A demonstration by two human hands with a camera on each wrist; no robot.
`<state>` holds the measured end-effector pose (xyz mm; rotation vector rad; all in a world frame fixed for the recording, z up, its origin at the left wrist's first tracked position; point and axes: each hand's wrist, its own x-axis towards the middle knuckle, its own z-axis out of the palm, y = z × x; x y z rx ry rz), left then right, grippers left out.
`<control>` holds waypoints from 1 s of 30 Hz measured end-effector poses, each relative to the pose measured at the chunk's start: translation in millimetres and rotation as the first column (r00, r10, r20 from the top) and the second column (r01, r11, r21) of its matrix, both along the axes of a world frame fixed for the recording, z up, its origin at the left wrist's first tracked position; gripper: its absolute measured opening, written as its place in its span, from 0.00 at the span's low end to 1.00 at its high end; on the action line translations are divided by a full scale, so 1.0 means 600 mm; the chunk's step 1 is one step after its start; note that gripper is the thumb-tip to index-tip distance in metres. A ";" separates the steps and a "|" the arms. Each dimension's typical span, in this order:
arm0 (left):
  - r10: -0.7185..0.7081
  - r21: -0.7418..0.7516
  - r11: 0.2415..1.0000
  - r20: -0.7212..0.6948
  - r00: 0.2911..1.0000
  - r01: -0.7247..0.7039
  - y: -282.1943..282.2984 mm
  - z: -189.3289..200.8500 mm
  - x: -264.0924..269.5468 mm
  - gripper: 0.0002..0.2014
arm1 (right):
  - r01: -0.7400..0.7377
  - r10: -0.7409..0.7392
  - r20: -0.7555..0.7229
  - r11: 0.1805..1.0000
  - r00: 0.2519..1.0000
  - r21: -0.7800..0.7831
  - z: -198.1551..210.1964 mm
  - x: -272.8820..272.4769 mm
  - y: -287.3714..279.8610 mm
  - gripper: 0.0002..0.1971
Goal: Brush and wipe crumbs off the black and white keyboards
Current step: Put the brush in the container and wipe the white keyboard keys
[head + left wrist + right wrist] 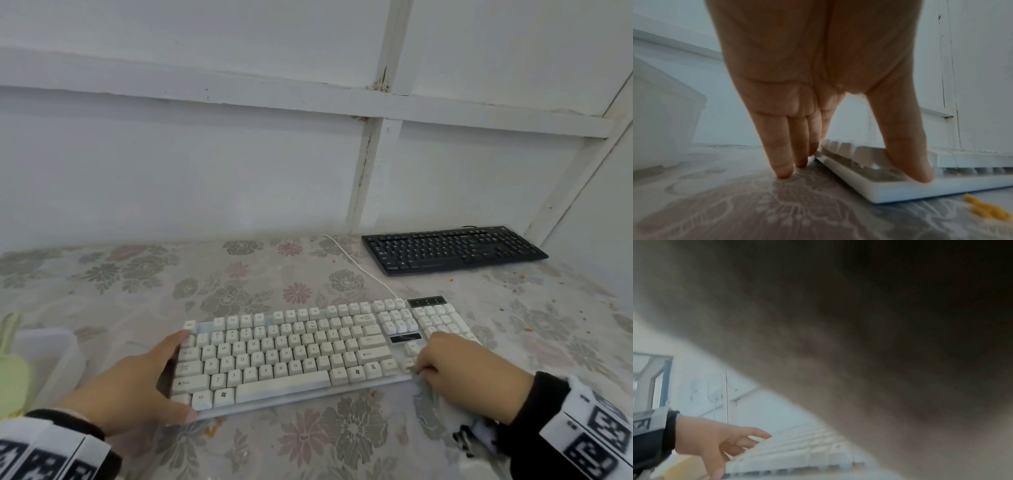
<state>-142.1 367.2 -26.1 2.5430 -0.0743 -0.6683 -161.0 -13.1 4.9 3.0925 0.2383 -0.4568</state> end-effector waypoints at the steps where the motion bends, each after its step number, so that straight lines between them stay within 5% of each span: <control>1: -0.002 -0.004 1.000 0.000 1.000 0.002 0.001 0.000 0.000 0.64 | -0.004 0.004 0.019 1.000 1.000 0.031 0.002 0.001 0.002 0.13; 8: -0.006 -0.003 1.000 -0.003 1.000 0.006 -0.002 0.000 -0.001 0.63 | -0.034 0.033 0.019 0.998 0.999 0.055 -0.012 0.008 0.014 0.13; 12: 0.021 -0.003 1.000 0.009 1.000 -0.021 0.002 -0.007 0.002 0.56 | -0.041 0.039 -0.061 0.998 0.997 -0.045 -0.003 0.009 -0.011 0.14; 15: 0.008 -0.009 1.000 -0.001 1.000 -0.009 0.003 -0.008 0.003 0.59 | 0.020 -0.021 -0.015 0.997 1.000 -0.080 0.008 0.007 -0.030 0.11; 23: -0.006 -0.018 1.000 0.035 0.999 0.007 0.008 -0.010 0.003 0.65 | -0.066 0.066 0.004 0.993 0.998 0.095 -0.015 0.008 0.003 0.14; 30: -0.018 0.018 1.000 0.046 0.999 0.017 0.014 -0.020 0.008 0.64 | 0.090 -0.090 0.016 0.996 0.996 -0.009 0.001 0.007 -0.055 0.11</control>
